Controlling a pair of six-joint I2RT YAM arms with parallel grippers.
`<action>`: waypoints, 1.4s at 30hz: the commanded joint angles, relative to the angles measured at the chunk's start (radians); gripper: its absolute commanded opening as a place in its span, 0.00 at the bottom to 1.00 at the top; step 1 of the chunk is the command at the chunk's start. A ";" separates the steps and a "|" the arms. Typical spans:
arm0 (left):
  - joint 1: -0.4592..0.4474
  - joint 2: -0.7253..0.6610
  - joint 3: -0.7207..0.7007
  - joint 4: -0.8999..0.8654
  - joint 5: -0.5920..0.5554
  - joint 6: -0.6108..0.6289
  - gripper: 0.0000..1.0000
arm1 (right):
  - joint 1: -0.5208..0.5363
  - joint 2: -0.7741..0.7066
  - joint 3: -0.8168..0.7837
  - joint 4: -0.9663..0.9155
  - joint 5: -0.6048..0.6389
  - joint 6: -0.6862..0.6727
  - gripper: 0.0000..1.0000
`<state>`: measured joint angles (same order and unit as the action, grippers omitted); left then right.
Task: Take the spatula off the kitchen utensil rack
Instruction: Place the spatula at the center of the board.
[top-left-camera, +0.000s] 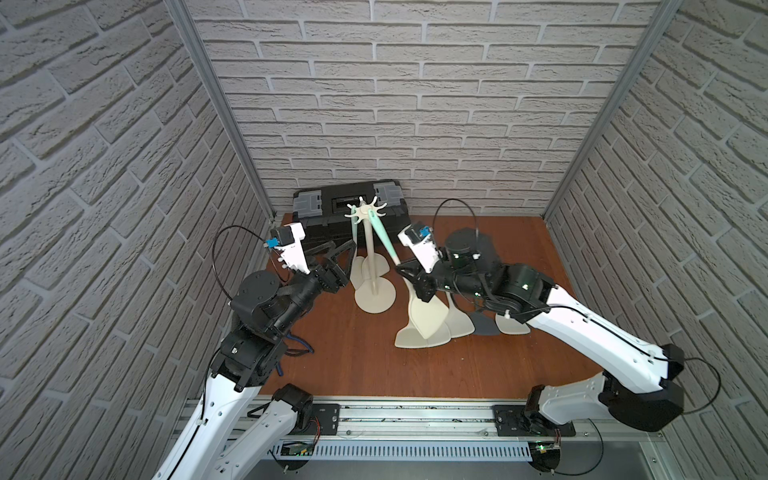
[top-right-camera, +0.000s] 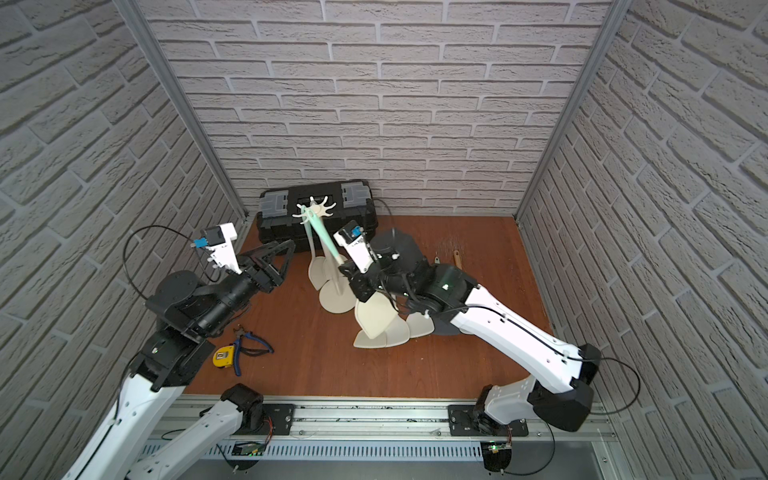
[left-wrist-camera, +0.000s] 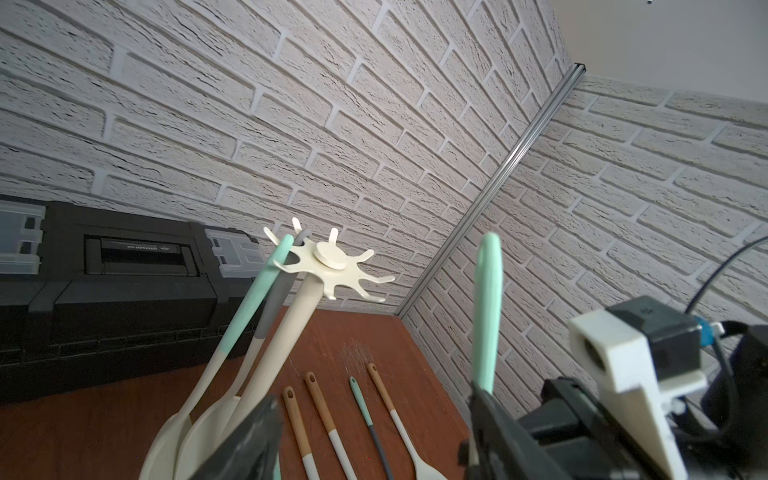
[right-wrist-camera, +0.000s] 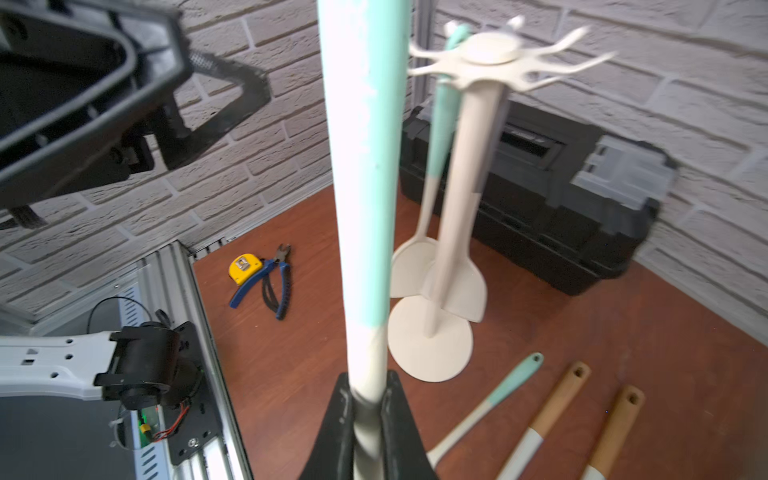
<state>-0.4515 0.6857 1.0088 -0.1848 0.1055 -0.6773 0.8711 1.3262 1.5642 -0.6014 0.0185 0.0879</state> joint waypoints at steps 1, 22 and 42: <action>0.007 -0.017 0.024 -0.025 -0.026 0.092 0.72 | -0.090 -0.132 -0.042 -0.046 0.039 -0.073 0.02; 0.008 0.243 -0.008 -0.023 0.083 0.302 0.72 | -0.970 0.058 -0.355 -0.099 0.174 -0.356 0.03; 0.030 0.334 -0.088 0.110 0.155 0.260 0.72 | -1.132 0.330 -0.464 0.076 0.178 -0.313 0.03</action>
<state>-0.4309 1.0203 0.9337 -0.1490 0.2405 -0.4091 -0.2577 1.6428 1.0676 -0.5556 0.2138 -0.2596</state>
